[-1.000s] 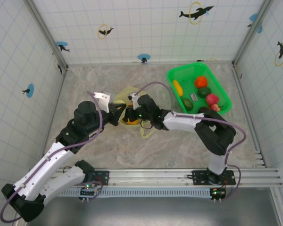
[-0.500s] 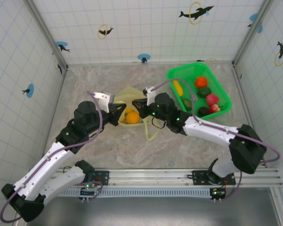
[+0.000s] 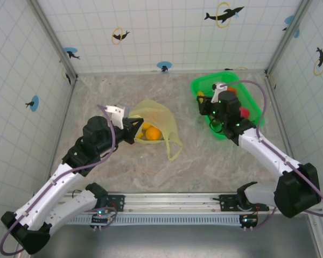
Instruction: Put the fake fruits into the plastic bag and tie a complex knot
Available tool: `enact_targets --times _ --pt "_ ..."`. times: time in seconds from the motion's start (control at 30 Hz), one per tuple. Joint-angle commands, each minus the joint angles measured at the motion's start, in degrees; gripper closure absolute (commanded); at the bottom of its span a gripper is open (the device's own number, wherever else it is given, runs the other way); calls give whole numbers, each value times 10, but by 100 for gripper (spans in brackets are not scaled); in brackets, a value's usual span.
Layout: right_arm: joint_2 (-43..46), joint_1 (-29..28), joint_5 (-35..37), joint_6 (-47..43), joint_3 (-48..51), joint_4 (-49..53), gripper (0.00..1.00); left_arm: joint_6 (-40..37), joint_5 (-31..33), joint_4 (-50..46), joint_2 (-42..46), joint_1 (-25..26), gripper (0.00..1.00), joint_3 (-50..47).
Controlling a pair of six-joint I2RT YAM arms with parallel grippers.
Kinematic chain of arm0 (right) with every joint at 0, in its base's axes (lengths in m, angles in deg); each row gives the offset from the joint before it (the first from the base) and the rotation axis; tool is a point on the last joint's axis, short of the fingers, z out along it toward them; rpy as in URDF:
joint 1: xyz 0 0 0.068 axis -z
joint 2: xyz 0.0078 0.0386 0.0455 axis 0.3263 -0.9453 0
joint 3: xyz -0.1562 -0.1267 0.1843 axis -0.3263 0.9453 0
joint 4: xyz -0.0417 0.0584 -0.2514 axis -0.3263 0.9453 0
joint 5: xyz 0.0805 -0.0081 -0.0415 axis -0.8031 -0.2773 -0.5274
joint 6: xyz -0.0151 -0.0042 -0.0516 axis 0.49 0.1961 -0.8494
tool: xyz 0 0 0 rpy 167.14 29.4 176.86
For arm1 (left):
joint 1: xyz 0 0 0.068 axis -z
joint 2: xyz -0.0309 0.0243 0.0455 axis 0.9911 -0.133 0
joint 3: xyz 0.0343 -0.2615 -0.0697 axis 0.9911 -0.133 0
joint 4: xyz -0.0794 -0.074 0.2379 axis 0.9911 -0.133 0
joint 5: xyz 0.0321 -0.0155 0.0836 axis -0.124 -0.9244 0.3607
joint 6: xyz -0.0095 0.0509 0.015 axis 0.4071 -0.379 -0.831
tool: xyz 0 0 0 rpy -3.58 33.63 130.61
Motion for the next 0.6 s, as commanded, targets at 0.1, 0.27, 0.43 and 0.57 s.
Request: enact_targets --times 0.1,0.27,0.43,0.57 --pt "-127 68 87 -85 -127 142 44 -13 -22 3 -1 -4 100 7" --pt "-244 98 152 -119 -232 188 22 -21 -23 2 -4 -2 100 11" --pt "-360 117 215 -124 -340 245 12 -31 -20 -4 -14 1 100 16" --pt "-435 128 248 -133 -419 290 12 -35 -9 -10 -19 5 100 20"
